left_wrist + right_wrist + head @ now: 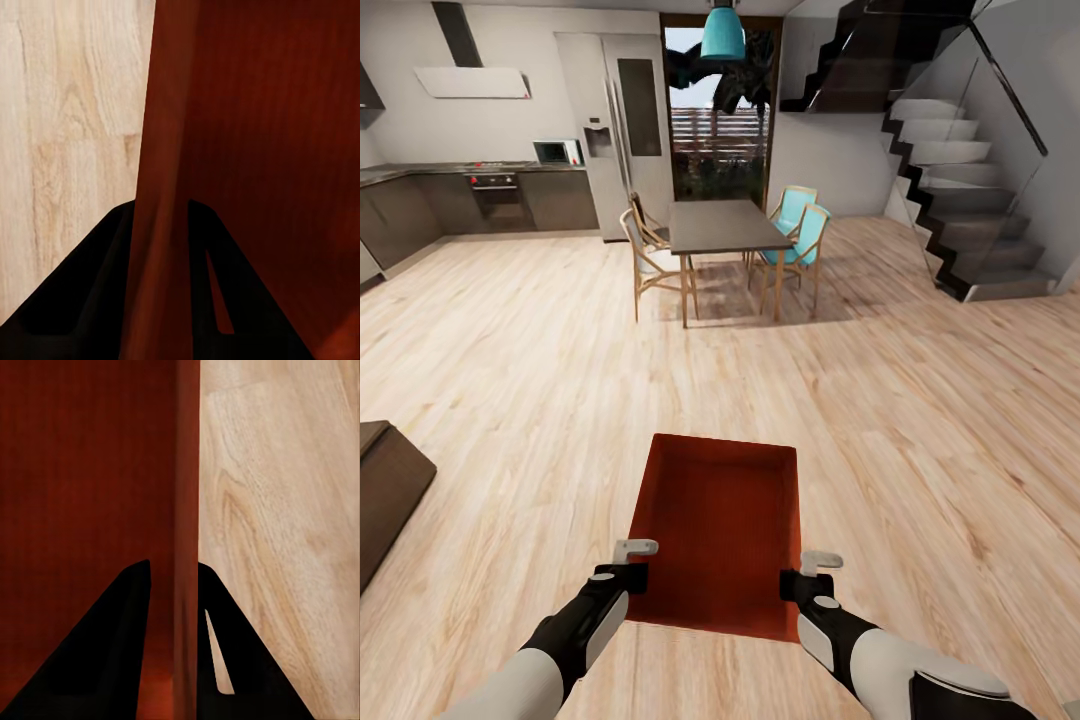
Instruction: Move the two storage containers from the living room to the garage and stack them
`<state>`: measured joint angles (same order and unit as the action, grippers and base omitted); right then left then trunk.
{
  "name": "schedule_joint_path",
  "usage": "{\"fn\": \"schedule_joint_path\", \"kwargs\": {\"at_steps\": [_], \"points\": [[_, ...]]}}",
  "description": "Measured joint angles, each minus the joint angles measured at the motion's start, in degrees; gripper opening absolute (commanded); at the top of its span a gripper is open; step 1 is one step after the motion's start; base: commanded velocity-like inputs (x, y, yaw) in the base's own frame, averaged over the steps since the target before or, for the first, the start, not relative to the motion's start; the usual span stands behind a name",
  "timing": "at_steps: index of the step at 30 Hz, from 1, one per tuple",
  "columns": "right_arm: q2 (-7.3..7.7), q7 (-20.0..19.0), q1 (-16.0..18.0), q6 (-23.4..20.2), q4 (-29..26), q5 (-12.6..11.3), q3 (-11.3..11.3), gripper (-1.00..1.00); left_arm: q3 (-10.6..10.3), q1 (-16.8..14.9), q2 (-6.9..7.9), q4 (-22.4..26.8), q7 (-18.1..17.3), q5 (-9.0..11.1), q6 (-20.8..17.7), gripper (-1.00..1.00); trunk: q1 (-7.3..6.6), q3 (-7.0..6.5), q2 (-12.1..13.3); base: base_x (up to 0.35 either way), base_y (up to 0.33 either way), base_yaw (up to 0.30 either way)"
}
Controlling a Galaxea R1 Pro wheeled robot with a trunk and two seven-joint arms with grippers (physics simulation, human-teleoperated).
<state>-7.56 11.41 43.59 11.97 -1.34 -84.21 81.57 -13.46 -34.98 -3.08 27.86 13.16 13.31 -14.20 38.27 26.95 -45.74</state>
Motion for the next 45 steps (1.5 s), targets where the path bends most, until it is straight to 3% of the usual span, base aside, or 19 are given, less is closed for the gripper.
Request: {"fn": "schedule_joint_path", "kwargs": {"at_steps": [16, 45], "points": [[-0.03, 0.06, 0.00, 0.06, -0.03, 0.03, -0.03, -1.00, -0.13, 0.00, 0.07, 0.06, -0.01, 0.09, 0.01, -1.00, 0.00, 0.00, 0.00, 0.320, 0.000, -0.007], [0.31, 0.45, -0.01, 0.10, -0.76, 0.05, 0.01, -1.00, -0.13, -0.01, 0.07, 0.16, 0.00, 0.08, 0.02, -1.00, 0.00, 0.34, 0.00, 0.320, 0.000, -0.188]]}}
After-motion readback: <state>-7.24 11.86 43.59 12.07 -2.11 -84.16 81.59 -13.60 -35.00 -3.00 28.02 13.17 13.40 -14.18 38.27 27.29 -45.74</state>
